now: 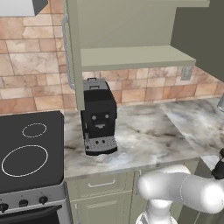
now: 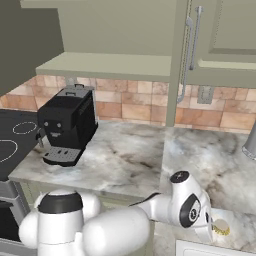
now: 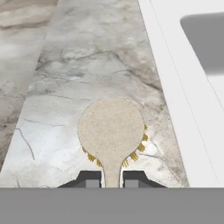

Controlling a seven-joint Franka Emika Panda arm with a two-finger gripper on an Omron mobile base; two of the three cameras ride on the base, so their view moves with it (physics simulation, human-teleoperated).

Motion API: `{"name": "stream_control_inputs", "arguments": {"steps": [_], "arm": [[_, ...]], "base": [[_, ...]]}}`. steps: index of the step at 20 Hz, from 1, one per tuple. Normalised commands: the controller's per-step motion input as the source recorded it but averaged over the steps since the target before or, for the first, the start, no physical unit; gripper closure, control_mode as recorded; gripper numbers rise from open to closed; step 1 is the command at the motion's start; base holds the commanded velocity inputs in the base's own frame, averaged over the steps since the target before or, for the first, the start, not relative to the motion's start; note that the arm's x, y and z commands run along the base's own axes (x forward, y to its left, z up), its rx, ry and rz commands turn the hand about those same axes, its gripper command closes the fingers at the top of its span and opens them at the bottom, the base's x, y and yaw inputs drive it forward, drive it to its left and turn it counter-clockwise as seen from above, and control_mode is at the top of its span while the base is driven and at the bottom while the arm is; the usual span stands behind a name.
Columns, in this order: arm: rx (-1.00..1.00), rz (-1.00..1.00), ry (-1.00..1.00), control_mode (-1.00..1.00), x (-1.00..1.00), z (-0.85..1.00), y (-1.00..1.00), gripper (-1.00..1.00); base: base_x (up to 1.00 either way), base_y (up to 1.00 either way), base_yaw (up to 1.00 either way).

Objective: Open the cabinet. Pick the dish brush and place it next to the sink. Then close the cabinet.

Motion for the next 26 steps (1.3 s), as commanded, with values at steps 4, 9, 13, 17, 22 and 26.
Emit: {"name": "stream_control_inputs", "arguments": {"steps": [4,9,13,17,22,26], "arm": [[0.01,0.01,0.00,-1.00,0.03,-0.28,-0.06,1.00],[0.01,0.00,0.01,-1.00,0.10,-0.25,-0.05,1.00],[0.00,0.00,0.00,-1.00,0.13,-0.22,-0.05,1.00],[0.01,0.00,0.02,-1.00,0.07,-0.25,-0.03,1.00],[0.01,0.00,0.03,-1.00,0.00,-0.25,0.00,1.00],[0.00,0.00,0.02,-1.00,-0.07,-0.23,0.00,-1.00]], "base": [[0.00,0.00,0.00],[0.00,0.00,0.00],[0.00,0.00,0.00],[0.00,0.00,0.00],[0.00,0.00,0.00],[0.00,0.00,0.00]]}}
